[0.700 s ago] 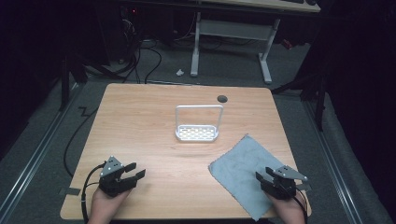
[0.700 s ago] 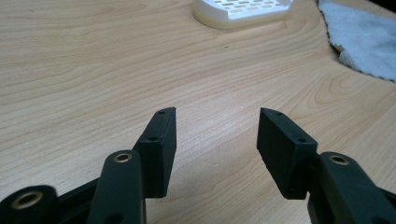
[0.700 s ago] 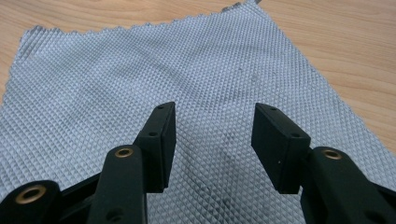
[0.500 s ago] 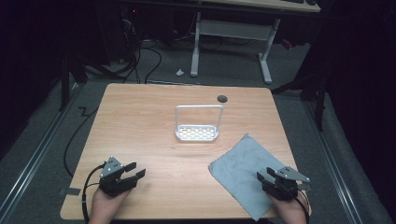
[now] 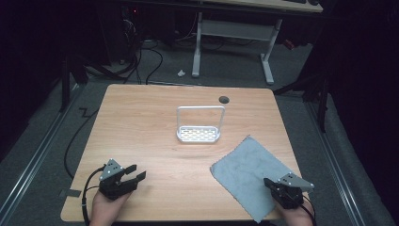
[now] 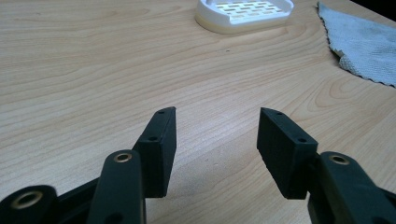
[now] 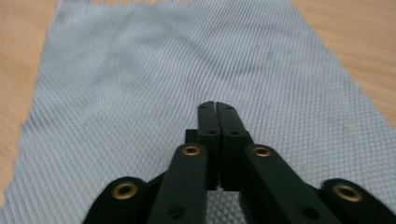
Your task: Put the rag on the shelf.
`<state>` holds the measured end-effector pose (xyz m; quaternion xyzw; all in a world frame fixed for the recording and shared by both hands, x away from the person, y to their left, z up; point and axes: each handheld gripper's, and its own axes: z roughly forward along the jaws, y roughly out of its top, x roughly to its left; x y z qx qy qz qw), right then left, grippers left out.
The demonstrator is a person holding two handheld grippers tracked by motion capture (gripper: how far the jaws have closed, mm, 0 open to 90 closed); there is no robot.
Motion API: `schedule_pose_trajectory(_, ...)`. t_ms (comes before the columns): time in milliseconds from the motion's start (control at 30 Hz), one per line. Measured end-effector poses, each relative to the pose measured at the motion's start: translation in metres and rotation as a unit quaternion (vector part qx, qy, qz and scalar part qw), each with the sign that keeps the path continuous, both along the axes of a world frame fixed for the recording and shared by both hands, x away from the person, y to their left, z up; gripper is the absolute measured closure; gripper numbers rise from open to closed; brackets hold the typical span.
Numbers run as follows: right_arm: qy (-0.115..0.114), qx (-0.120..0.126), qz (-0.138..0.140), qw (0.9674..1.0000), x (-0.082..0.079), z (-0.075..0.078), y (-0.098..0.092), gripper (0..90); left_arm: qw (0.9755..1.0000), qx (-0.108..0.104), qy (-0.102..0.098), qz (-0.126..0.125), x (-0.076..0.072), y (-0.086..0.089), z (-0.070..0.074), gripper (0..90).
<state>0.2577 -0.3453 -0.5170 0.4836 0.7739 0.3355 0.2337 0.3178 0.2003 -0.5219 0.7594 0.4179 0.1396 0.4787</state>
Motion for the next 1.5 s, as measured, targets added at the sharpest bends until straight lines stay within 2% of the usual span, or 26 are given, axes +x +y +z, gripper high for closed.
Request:
schedule_pose_trajectory(133, 0.014, 0.000, 0.012, 0.9998, 0.002, -0.003, 0.003, 90.0, 1.0000, -0.001, 0.005, -0.003, 0.001, 0.001, -0.001, 47.7)
schedule_pose_trajectory(200, 0.026, -0.005, 0.028, 0.9993, 0.003, -0.006, 0.011, 90.0, 1.0000, -0.002, 0.004, -0.004, 0.001, 0.001, 0.000, 47.6)
schedule_pose_trajectory(300, 0.026, -0.007, 0.039, 0.9989, 0.003, -0.007, 0.017, 90.0, 1.0000, -0.003, 0.003, -0.005, 0.001, 0.001, 0.001, 47.6)
schedule_pose_trajectory(433, 0.030, -0.004, 0.067, 0.9973, 0.004, -0.007, 0.037, 90.0, 1.0000, -0.002, 0.002, -0.005, 0.001, 0.000, 0.000, 47.5)
schedule_pose_trajectory(500, 0.029, -0.004, 0.072, 0.9970, 0.004, -0.007, 0.042, 90.0, 1.0000, -0.001, 0.002, -0.005, 0.001, 0.000, 0.000, 47.4)
schedule_pose_trajectory(600, 0.029, -0.009, 0.105, 0.9940, 0.005, -0.007, 0.063, 90.0, 1.0000, 0.000, 0.002, -0.007, 0.002, -0.002, -0.001, 47.4)
schedule_pose_trajectory(667, 0.030, -0.010, 0.113, 0.9931, 0.005, -0.007, 0.070, 90.0, 1.0000, 0.002, 0.003, -0.009, 0.002, -0.003, -0.001, 47.4)
schedule_pose_trajectory(700, 0.032, -0.009, 0.132, 0.9908, 0.006, -0.007, 0.083, 90.0, 0.9999, 0.003, 0.003, -0.010, 0.003, -0.004, -0.001, 47.4)
schedule_pose_trajectory(767, 0.030, -0.009, 0.138, 0.9899, 0.007, -0.007, 0.087, 90.0, 0.9999, 0.004, 0.003, -0.011, 0.003, -0.005, -0.001, 47.4)
schedule_pose_trajectory(800, 0.028, -0.017, 0.156, 0.9872, 0.008, -0.007, 0.096, 90.0, 0.9999, 0.002, 0.002, -0.012, 0.002, -0.005, -0.001, 47.4)
schedule_pose_trajectory(867, 0.021, -0.022, 0.155, 0.9874, 0.008, -0.005, 0.096, 90.0, 0.9999, 0.000, 0.001, -0.012, 0.002, -0.005, 0.000, 47.4)
schedule_pose_trajectory(900, 0.005, -0.013, 0.134, 0.9909, 0.010, 0.001, 0.086, 90.0, 0.9999, -0.005, 0.001, -0.012, 0.001, -0.004, 0.000, 47.5)
schedule_pose_trajectory(933, 0.005, -0.013, 0.134, 0.9909, 0.010, 0.001, 0.086, 90.0, 0.9999, -0.005, 0.001, -0.012, 0.001, -0.004, 0.000, 47.6)
schedule_pose_trajectory(967, -0.007, -0.016, 0.100, 0.9948, 0.013, 0.003, 0.069, 90.0, 0.9999, -0.006, 0.001, -0.012, 0.001, -0.004, 0.000, 47.7)
schedule_pose_trajectory(1000, -0.008, -0.019, 0.082, 0.9964, 0.015, 0.003, 0.059, 90.0, 0.9999, -0.008, 0.003, -0.013, 0.001, -0.005, 0.000, 47.7)
schedule_pose_trajectory(1067, -0.007, -0.010, 0.047, 0.9988, 0.017, 0.002, 0.042, 90.0, 0.9998, -0.010, 0.004, -0.014, 0.001, -0.007, 0.000, 47.8)
schedule_pose_trajectory(1167, -0.005, -0.014, 0.004, 0.9999, 0.020, -0.001, 0.020, 90.0, 0.9998, -0.009, 0.004, -0.018, 0.000, -0.010, 0.001, 48.1)
schedule_pose_trajectory(1233, 0.000, -0.012, -0.004, 0.9999, 0.021, -0.003, 0.015, 90.0, 0.9997, -0.011, 0.003, -0.020, 0.000, -0.011, 0.001, 48.2)
schedule_pose_trajectory(1267, 0.015, -0.015, -0.011, 0.9997, 0.023, -0.007, 0.012, 90.0, 0.9996, -0.013, 0.004, -0.023, 0.000, -0.012, 0.001, 48.5)
schedule_pose_trajectory(1300, 0.015, -0.015, -0.011, 0.9997, 0.023, -0.007, 0.012, 90.0, 0.9996, -0.014, 0.006, -0.026, -0.001, -0.013, 0.002, 48.5)
schedule_pose_trajectory(1500, 0.022, -0.004, 0.016, 0.9996, 0.019, -0.008, 0.023, 90.0, 0.9991, -0.025, 0.012, -0.032, -0.004, -0.022, 0.004, 50.9)
